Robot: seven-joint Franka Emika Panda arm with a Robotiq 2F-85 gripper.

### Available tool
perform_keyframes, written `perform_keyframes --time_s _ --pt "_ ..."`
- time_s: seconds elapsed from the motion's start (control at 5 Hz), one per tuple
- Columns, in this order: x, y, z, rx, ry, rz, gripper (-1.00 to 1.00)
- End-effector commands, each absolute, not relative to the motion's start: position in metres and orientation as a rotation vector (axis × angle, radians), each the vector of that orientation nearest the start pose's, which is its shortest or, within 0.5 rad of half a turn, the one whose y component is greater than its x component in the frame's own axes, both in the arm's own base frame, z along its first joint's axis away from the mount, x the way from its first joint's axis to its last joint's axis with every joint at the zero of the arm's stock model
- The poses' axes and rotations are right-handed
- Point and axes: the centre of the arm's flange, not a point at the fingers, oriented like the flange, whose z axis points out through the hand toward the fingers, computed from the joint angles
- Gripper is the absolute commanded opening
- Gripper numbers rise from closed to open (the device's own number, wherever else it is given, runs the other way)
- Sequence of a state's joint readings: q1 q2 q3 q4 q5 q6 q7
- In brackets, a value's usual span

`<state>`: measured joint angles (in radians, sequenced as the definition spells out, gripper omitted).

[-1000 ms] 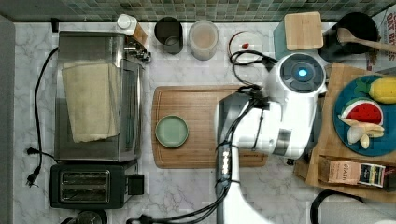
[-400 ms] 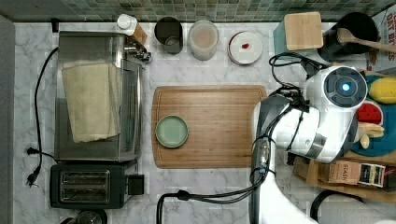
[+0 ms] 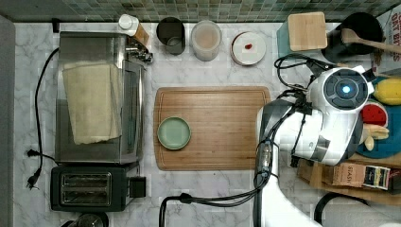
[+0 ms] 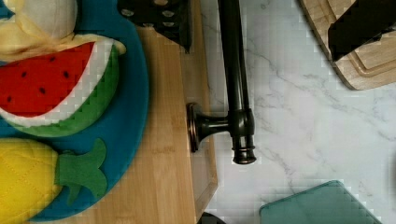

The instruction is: Open the drawer.

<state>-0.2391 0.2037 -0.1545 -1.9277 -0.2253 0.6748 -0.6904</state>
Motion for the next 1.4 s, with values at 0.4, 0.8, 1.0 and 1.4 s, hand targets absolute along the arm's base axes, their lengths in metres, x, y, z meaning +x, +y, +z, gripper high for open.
perform_keyframes --time_s 0.4,0.8,1.0,1.4 --pt "0.531 -0.255 0.383 -3.374 0.636 0.032 1.0" --pt "0.508 -0.252 0.363 -3.311 0.751 -0.008 1.0" --pt "0.51 -0.244 0.348 -3.292 0.783 -0.059 1.0" --pt "0.529 -0.249 0.316 -3.335 0.691 -0.154 1.0"
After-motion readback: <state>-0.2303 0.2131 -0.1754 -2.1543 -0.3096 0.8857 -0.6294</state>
